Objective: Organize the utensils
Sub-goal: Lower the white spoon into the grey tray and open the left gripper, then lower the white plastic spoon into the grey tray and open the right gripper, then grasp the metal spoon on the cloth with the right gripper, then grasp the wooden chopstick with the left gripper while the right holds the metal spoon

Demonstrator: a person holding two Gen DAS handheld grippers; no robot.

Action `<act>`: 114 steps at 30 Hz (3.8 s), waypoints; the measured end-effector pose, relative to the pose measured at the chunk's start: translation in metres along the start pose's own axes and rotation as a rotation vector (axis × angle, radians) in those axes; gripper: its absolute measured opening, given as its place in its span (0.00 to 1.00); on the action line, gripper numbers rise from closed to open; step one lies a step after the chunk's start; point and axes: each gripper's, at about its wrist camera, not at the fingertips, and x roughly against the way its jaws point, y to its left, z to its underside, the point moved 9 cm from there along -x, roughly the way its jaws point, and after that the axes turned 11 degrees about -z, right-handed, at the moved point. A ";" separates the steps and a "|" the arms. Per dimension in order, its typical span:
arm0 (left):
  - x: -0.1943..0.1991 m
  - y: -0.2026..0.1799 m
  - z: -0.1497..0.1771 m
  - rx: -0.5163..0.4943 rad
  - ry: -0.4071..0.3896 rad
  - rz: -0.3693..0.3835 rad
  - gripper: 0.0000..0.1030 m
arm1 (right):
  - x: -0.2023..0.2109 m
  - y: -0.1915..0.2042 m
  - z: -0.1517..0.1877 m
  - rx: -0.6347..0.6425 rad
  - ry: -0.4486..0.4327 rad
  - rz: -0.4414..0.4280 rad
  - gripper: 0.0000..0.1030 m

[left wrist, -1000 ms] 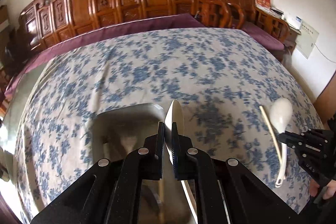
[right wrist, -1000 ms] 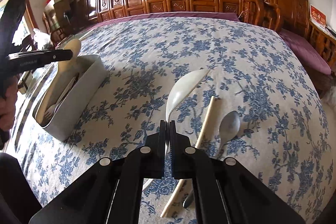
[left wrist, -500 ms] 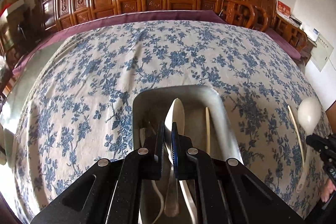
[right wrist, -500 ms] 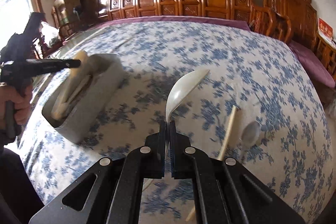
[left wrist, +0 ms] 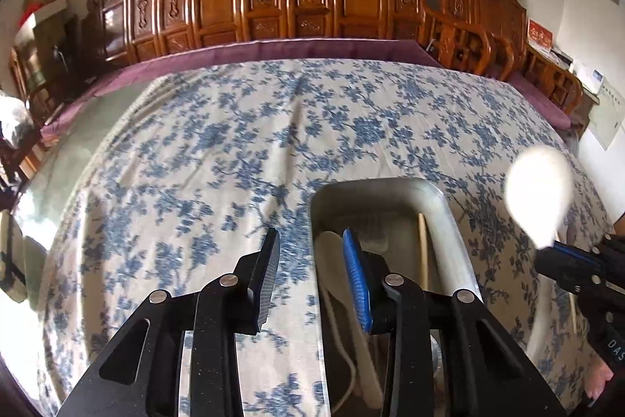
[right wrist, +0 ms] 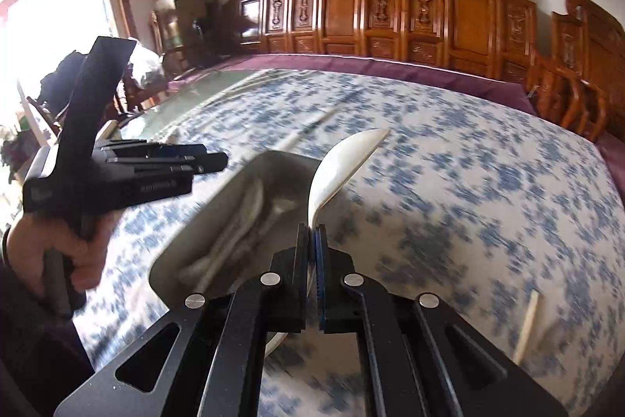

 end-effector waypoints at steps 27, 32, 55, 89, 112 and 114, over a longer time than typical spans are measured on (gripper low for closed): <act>0.015 -0.014 -0.004 -0.020 -0.031 0.017 0.39 | 0.002 -0.019 0.022 -0.014 0.035 -0.010 0.05; 0.027 -0.038 -0.006 -0.046 -0.052 0.039 0.44 | 0.059 -0.073 0.047 -0.076 0.022 0.126 0.19; 0.068 -0.178 0.032 -0.225 -0.076 0.165 0.78 | 0.098 -0.196 0.145 -0.241 0.168 0.375 0.35; 0.055 -0.261 0.094 -0.334 0.020 0.174 0.78 | 0.103 -0.219 0.134 -0.256 0.113 0.320 0.02; 0.064 -0.326 0.133 -0.333 0.120 0.229 0.35 | 0.149 -0.219 0.142 -0.297 0.045 0.371 0.02; 0.065 -0.324 0.133 -0.338 0.121 0.234 0.17 | 0.148 -0.215 0.141 -0.288 0.046 0.370 0.02</act>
